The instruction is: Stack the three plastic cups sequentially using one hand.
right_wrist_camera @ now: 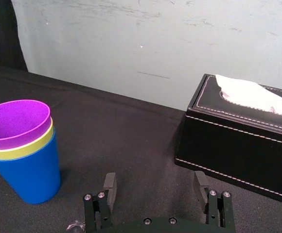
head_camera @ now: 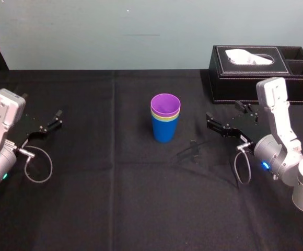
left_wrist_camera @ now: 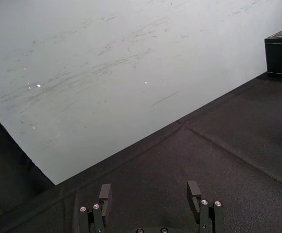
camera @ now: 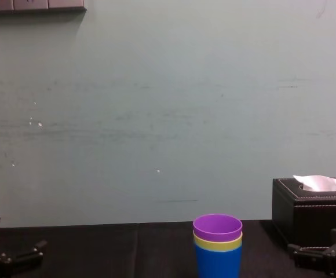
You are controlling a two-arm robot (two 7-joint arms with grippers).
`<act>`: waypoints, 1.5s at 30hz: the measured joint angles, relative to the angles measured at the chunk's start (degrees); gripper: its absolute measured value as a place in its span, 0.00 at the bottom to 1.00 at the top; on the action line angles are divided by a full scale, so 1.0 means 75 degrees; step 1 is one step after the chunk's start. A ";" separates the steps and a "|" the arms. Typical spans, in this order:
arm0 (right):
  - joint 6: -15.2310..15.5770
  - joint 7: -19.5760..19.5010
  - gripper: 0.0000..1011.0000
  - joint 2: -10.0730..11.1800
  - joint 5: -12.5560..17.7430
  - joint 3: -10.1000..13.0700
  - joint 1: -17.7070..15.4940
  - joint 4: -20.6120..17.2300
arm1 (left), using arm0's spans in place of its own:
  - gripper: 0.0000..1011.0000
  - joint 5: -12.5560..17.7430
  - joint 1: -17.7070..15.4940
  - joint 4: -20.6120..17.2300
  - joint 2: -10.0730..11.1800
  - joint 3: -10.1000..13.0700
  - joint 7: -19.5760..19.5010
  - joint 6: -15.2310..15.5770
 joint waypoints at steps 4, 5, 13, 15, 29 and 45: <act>0.0000 0.0001 0.99 0.0000 0.0000 0.0000 0.0000 -0.0001 | 1.00 0.0000 0.0000 0.0000 0.0000 0.0000 0.0001 0.0000; 0.0000 0.0001 0.99 0.0000 0.0000 0.0000 0.0000 -0.0001 | 1.00 0.0000 0.0000 0.0000 0.0000 0.0000 0.0000 0.0000; 0.0000 0.0001 0.99 0.0000 0.0000 0.0000 0.0000 -0.0001 | 1.00 0.0000 0.0000 0.0000 0.0000 0.0000 0.0000 0.0000; 0.0000 0.0001 0.99 0.0000 0.0000 0.0000 0.0000 -0.0001 | 1.00 0.0001 0.0000 0.0000 0.0000 0.0000 0.0001 -0.0001; 0.0000 0.0001 0.99 0.0000 -0.0001 0.0000 0.0000 0.0000 | 1.00 0.0000 0.0000 0.0000 0.0000 0.0000 0.0000 0.0000; 0.0000 0.0001 0.99 0.0000 -0.0001 0.0000 0.0000 0.0000 | 1.00 0.0000 0.0000 0.0000 0.0000 0.0000 0.0001 0.0000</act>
